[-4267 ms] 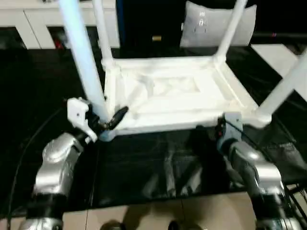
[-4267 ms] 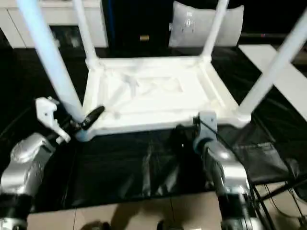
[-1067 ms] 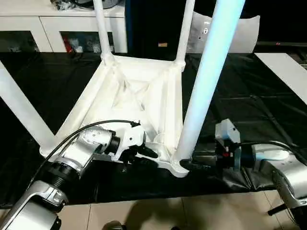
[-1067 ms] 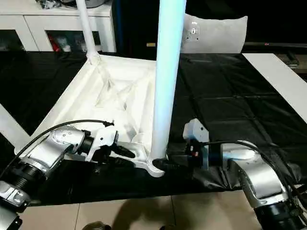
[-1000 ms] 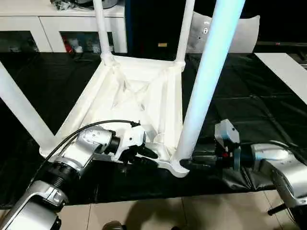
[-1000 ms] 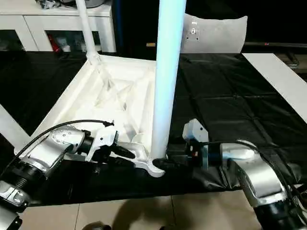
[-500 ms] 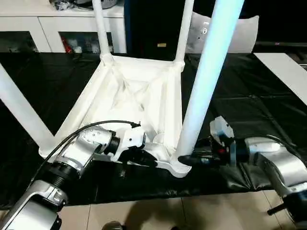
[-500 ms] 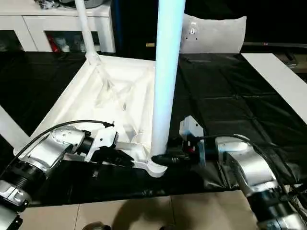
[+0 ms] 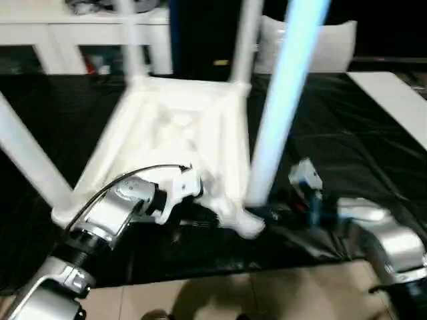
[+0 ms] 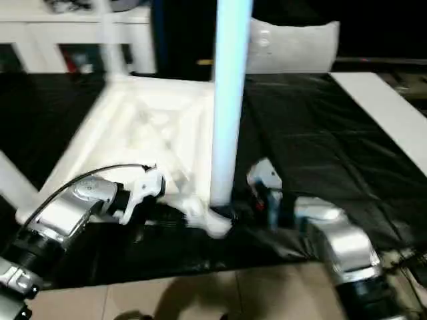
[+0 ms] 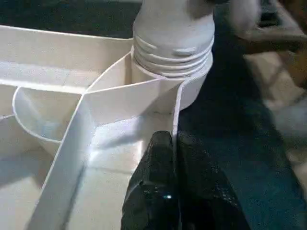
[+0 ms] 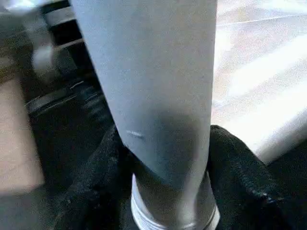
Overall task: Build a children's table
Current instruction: Rotate leg to tighten
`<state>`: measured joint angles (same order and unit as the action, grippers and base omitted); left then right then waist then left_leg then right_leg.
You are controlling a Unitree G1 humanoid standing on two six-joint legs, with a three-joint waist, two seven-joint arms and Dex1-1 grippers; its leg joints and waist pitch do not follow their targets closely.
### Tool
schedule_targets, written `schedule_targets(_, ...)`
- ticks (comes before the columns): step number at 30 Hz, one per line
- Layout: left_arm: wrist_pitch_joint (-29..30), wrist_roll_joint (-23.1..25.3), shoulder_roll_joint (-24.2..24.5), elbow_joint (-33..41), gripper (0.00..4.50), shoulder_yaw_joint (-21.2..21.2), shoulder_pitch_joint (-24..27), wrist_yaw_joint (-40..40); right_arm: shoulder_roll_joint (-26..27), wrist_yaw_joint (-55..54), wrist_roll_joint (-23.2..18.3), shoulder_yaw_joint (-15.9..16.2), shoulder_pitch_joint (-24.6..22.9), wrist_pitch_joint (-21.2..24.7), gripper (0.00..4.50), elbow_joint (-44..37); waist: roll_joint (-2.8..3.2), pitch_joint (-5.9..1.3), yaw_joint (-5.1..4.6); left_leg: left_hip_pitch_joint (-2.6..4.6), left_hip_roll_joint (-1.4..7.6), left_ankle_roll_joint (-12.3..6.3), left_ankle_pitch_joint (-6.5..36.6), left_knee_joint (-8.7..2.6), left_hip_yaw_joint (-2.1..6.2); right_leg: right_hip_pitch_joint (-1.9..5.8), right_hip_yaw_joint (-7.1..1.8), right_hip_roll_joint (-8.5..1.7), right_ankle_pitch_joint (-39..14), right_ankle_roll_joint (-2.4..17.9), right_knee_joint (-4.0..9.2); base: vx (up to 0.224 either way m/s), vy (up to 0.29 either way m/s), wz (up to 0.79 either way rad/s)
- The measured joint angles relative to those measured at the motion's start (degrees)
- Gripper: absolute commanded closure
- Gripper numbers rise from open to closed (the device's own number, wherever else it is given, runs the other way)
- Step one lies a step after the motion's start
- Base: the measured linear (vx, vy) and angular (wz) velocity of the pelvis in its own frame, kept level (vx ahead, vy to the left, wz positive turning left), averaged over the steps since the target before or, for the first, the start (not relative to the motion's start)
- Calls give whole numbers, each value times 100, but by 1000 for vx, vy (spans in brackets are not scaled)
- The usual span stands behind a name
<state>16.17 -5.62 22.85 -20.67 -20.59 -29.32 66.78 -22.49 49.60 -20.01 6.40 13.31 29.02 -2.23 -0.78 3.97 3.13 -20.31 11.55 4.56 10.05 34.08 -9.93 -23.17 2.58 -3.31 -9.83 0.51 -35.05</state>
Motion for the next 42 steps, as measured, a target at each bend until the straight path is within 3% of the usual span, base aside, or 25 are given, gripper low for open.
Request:
schedule_targets(2, 382, 156, -347, 165, 450, 136, 58, -660, 504, -990, 252, -221, -25, 201, 253, -107, -1, 1, -131, 1, -1, 0, 0, 1, 2, -6, 6, -1, 0, 0, 12, 0, 0, 0)
schedule_targets(6, 891, 375, -921, 366, 450, 202, 104, -1599, 1240, -2366, 645, -453, -6, 342, 254, -156, 7, -2, -194, -9, -16, 0, 1, -8, 13, -24, 7, -5, -1, -1, 21, 0, 0, 0)
schedule_targets(9, 998, 711, -1524, 232, 450, 232, 14, -2506, 1983, -3697, 1072, -612, 267, 256, 254, 104, 20, -4, -190, -19, -39, 0, 1, -20, 22, -50, -3, -13, -1, -2, 22, 0, 0, 0)
schedule_targets(10, 999, 747, -1619, 219, 450, 220, -5, -2650, 2021, -3870, 1122, -612, 314, 198, 199, 150, 21, -4, -181, -31, -46, 0, 1, -25, 23, -57, -8, -17, -1, -2, 26, 0, 0, 0)
schedule_targets(15, 999, 785, -1742, 218, 450, 160, -55, -2847, 2117, -4041, 1227, -606, 310, -61, 165, 208, 37, -10, -101, -77, -53, -13, 9, -37, 28, -82, -17, -18, 11, -8, 30, 0, 0, 0)
schedule_targets(20, 823, 786, -1451, 318, 450, 28, -57, -2458, 1354, -3009, 1070, -484, 1, -338, 117, 53, 41, -10, -37, -77, -49, -12, 10, -69, 27, -80, -11, -10, 15, 8, 30, 0, 0, 0)
schedule_targets(25, 527, 741, -1123, 324, 450, 7, -5, -1998, 710, -1959, 699, -584, -198, -491, 68, 14, 43, -9, 0, -75, -47, -12, 10, -58, 28, -80, -10, -11, 8, -4, 30, 0, 0, 0)
schedule_targets(28, 92, 618, -743, 332, 450, -56, 82, -1477, -2, -977, 541, -659, -241, -711, 49, 40, 46, -7, 28, -72, -46, -13, 10, -50, 27, -70, -11, -13, 9, -5, 30, 0, 0, 0)
schedule_targets(30, -44, 591, -610, 332, 450, -56, 109, -1301, -129, -697, 478, -726, -240, -829, 49, 47, 46, -7, 37, -65, -45, -13, 9, -48, 28, -58, -9, -13, 9, -4, 29, 0, 0, 0)
schedule_targets(32, -214, 588, -458, 321, 450, -124, 108, -1005, -353, -47, 319, -574, -227, -970, 49, 130, 50, -8, 59, -66, -44, -13, 9, -40, 29, -62, -6, -15, 10, -4, 28, 0, 0, 0)
schedule_targets(36, -600, 534, -174, 318, 450, -298, 104, -386, -798, 972, 83, -483, -163, -1134, 49, 273, 45, -11, 191, -65, -44, -15, 9, -27, 29, -52, -7, -18, 10, -4, 28, 0, 0, 0)
schedule_targets(42, -1013, 404, 138, 304, 450, -451, 83, 467, -1115, 2016, -39, -180, 50, -1235, 116, 596, 36, -16, 302, -65, -44, -16, 9, -24, 25, -43, -6, -22, 20, 13, 26, 0, 0, 0)
